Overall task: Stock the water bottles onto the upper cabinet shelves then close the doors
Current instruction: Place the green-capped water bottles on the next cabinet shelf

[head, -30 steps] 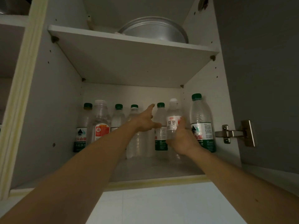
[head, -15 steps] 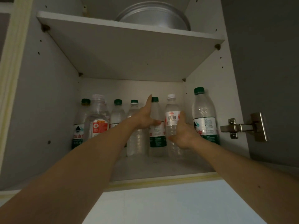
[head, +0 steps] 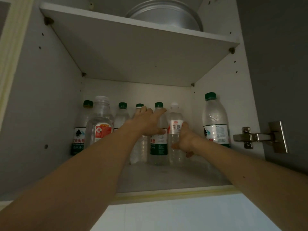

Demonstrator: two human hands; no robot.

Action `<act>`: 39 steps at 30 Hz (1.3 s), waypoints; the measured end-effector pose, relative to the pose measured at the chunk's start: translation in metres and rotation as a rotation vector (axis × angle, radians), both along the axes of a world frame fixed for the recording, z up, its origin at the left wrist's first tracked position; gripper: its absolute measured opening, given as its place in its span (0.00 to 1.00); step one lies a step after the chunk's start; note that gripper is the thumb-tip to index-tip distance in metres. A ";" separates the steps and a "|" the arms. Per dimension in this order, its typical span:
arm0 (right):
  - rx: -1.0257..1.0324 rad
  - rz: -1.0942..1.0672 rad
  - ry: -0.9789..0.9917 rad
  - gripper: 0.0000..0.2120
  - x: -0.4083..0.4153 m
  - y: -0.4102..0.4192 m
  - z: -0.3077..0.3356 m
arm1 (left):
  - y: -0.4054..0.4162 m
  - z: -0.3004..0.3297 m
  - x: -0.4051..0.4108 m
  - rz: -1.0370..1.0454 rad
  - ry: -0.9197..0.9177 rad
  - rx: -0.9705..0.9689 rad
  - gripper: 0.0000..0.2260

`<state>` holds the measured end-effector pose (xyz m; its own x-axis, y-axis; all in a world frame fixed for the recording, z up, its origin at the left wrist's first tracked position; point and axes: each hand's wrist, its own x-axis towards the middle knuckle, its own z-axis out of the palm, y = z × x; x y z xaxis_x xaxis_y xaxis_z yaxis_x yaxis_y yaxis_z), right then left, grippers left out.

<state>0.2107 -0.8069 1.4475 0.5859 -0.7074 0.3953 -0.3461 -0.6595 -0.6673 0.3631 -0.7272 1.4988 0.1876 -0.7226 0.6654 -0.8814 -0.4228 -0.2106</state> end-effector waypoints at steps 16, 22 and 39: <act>0.001 0.051 -0.031 0.44 0.020 -0.013 -0.002 | -0.001 -0.021 0.001 0.174 -0.185 0.033 0.60; -0.014 0.052 -0.048 0.41 0.025 -0.021 -0.003 | -0.006 -0.023 0.005 0.244 -0.270 0.006 0.60; -0.743 -0.025 -0.012 0.18 -0.031 0.033 -0.020 | 0.030 -0.032 -0.010 0.039 -0.199 -0.088 0.47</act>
